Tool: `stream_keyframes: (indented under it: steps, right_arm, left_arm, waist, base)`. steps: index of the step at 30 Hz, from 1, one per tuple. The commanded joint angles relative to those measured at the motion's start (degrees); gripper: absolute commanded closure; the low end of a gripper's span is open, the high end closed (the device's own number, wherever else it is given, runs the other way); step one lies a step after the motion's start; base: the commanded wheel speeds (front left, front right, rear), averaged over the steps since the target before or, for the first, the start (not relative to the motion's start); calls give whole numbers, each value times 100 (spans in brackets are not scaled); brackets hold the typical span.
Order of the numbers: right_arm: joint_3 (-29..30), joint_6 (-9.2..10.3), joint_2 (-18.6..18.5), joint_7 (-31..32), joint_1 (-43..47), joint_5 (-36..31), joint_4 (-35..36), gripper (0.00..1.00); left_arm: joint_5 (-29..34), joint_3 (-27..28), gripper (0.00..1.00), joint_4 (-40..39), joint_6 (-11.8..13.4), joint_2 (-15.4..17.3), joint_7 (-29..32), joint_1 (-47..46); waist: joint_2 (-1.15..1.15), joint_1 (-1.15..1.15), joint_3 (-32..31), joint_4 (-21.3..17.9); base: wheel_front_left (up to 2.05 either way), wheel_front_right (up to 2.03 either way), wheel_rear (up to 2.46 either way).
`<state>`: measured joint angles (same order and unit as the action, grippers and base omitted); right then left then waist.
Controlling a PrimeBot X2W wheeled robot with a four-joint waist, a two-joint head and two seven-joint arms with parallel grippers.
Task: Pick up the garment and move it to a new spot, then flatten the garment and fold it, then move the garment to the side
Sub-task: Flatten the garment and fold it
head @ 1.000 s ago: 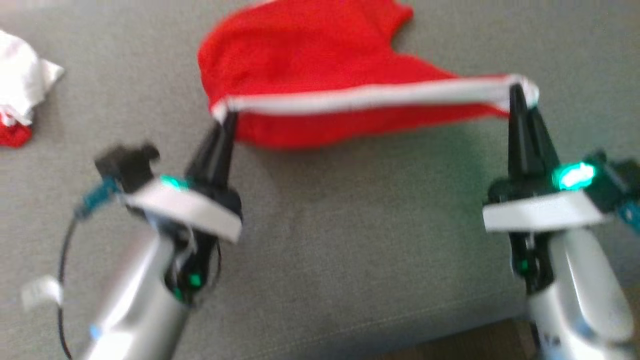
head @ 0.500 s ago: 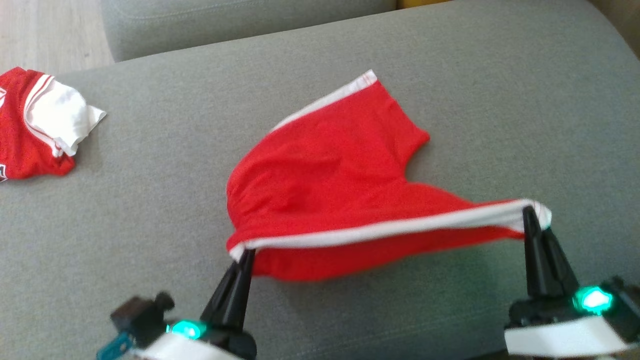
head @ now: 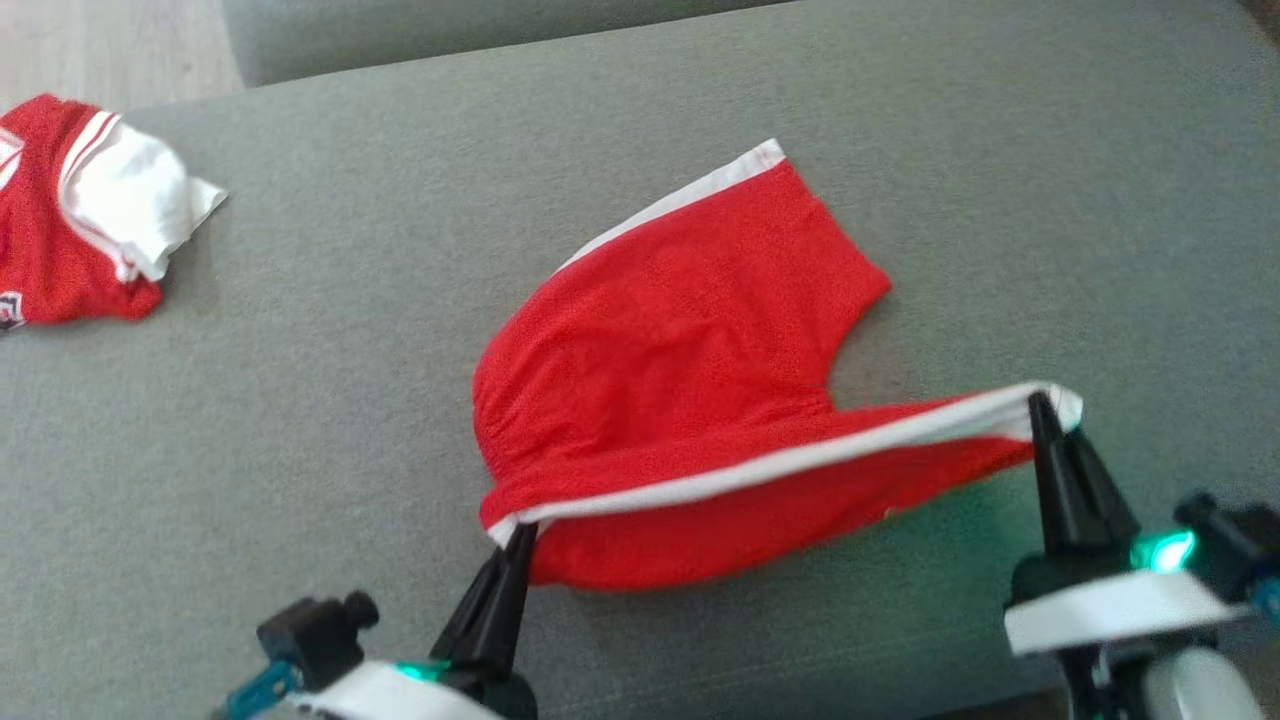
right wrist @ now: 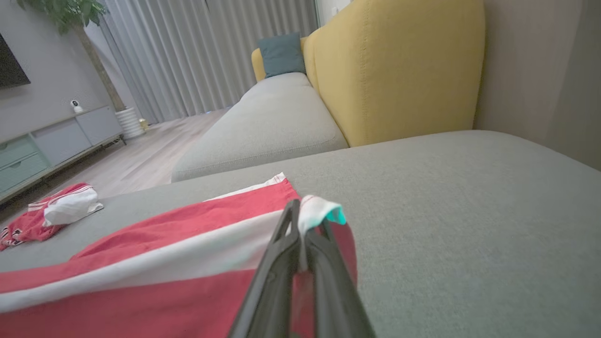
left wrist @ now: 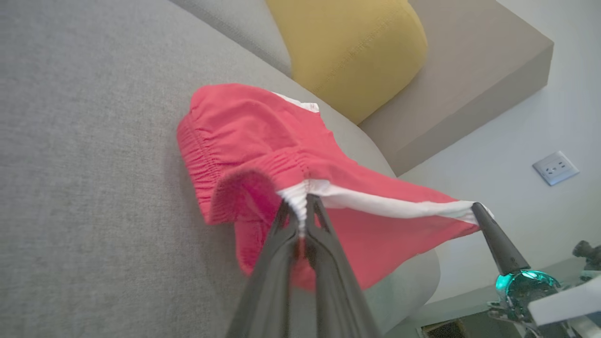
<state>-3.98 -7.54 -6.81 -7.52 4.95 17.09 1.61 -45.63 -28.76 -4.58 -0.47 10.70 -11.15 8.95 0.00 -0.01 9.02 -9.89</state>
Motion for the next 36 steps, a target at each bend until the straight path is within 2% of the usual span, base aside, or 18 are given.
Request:
stream_keyframes:
  steps: [1, 2, 8, 14, 18, 25, 36]
  right_arm:
    - [-125, 5, -226, 21, -451, 34, -44, 100]
    - [-149, 5, -349, 50, -843, 53, -361, 100]
    - [-470, 5, -661, 261, -1896, 134, -1212, 100]
    - [-979, 5, -874, 229, -3212, 231, -2399, 100]
    - [-1407, 5, -885, 190, -3985, 330, -3203, 100]
    - [-1938, 5, -916, 128, -5003, 732, -4482, 100]
    - [-2696, 5, -1172, 6, -6019, 1332, -5683, 100]
  left_arm:
    - [-102, 218, 100, -28, 3, -130, 19, -466]
    - [-223, 292, 100, 215, 15, -273, 67, -773]
    - [-419, 397, 100, 909, 130, -522, 272, -1652]
    - [-549, 437, 100, 1826, 442, -699, 400, -2657]
    - [-707, 433, 100, 2264, 624, -756, 320, -3149]
    - [-1097, 100, 100, 2657, 789, -779, 231, -3722]
    - [-1590, -574, 100, 2742, 947, -781, -181, -4218]
  waist:
    - [0, 1, 96, 116]
    - [0, 1, 167, 203]
    - [0, 1, 373, 417]
    - [0, 1, 657, 612]
    - [0, 1, 843, 705]
    - [0, 1, 1080, 946]
    - [0, 1, 1309, 1287]
  base:
    - [0, 0, 0]
    - [0, 0, 0]
    - [0, 0, 0]
    - [0, 0, 0]
    - [0, 0, 0]
    - [0, 0, 0]
    - [0, 0, 0]
